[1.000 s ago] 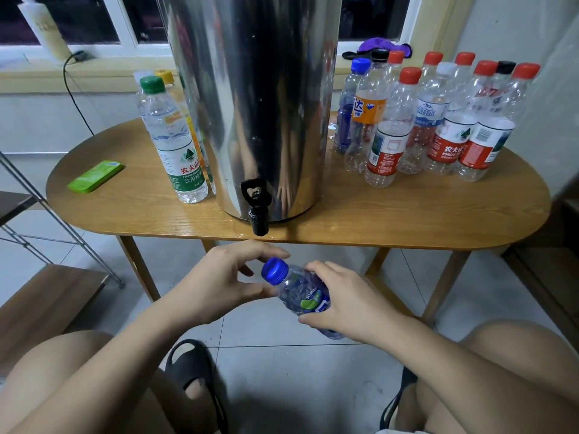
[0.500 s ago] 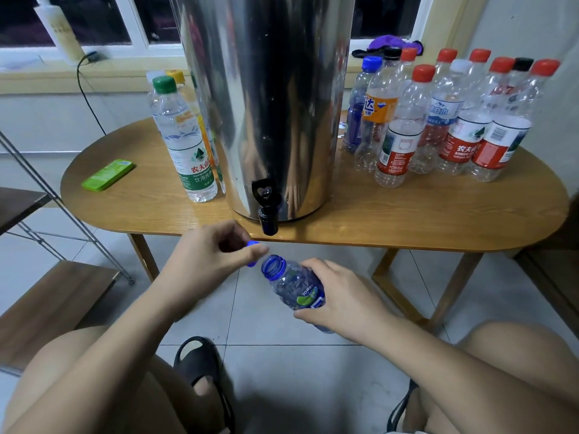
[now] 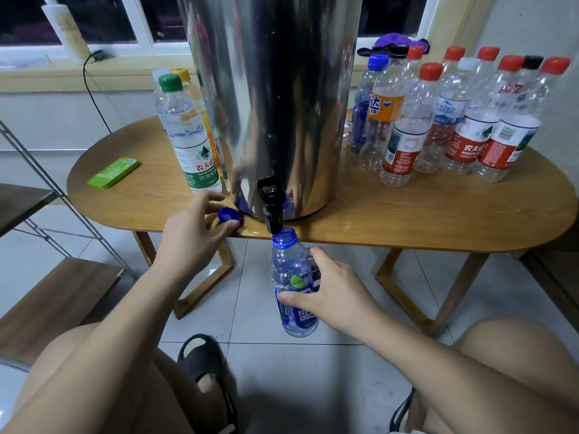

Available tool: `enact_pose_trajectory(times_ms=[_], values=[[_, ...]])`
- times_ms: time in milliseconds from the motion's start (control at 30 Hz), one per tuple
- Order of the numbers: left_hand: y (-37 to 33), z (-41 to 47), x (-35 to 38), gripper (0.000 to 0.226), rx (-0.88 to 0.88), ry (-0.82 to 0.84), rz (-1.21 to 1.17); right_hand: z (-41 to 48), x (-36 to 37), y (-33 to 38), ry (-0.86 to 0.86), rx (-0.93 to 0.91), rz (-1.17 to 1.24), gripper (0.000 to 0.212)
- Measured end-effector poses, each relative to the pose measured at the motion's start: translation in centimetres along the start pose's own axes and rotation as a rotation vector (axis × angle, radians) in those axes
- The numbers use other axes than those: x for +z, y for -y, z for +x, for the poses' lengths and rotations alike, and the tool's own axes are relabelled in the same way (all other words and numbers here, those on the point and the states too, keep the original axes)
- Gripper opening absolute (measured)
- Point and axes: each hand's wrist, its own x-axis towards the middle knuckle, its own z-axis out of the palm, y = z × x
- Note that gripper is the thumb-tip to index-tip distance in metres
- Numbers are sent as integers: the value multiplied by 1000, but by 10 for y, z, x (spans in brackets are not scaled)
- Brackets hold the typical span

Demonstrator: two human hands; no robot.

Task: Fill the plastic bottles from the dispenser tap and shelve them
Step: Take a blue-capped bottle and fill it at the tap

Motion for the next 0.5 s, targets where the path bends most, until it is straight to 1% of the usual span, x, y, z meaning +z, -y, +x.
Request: enact_pose_trajectory(times_ms=[100,167,267,400,500], values=[[3,4,7,54,31,4,93,1,2,4,-10,-5,17,71],[2,2,7,55,51,5,87,2,3,5,-17,-9,20,71],[-7,-4,3,43,113,-61,42,4,4,7,-18,-18,27,72],[-29,-18,-6,19,156,-187,-140,5,5,8,-17,-19,30,75],[-47,-28,-11,16,187,-176,-323,6,6,8,-22,-20,54,75]])
